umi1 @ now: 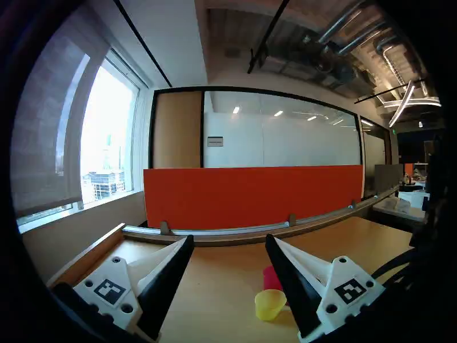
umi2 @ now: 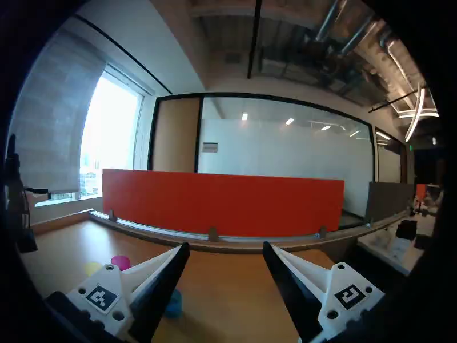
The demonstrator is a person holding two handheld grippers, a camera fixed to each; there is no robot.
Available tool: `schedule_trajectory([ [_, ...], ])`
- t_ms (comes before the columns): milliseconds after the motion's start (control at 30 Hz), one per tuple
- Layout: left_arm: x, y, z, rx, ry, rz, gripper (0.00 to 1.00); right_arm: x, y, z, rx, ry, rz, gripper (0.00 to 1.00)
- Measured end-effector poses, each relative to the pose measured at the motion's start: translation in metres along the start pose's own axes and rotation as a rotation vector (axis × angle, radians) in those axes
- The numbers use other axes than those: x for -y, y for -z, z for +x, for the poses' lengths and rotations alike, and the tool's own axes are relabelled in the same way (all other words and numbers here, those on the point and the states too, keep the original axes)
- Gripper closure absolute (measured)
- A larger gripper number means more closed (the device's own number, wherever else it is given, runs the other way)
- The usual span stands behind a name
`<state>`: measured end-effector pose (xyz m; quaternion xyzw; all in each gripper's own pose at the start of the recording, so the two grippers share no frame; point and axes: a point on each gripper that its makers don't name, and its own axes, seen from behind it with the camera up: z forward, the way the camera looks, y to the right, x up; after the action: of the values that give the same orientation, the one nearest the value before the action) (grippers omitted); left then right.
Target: Pour water
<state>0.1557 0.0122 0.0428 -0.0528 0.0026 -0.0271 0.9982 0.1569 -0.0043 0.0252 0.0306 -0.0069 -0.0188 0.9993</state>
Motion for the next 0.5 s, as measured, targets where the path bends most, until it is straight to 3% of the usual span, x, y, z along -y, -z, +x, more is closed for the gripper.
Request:
schedule_trajectory([
  [300,0.005,-0.006,0.017,-0.001,0.021,-0.012,0.07,-0.002,-0.006,0.004,0.016,-0.002,0.003,0.01],
  [500,-0.001,-0.008,0.019,0.019,0.02,-0.042,0.08,0.008,-0.007,0.015,0.005,-0.008,0.046,0.0],
])
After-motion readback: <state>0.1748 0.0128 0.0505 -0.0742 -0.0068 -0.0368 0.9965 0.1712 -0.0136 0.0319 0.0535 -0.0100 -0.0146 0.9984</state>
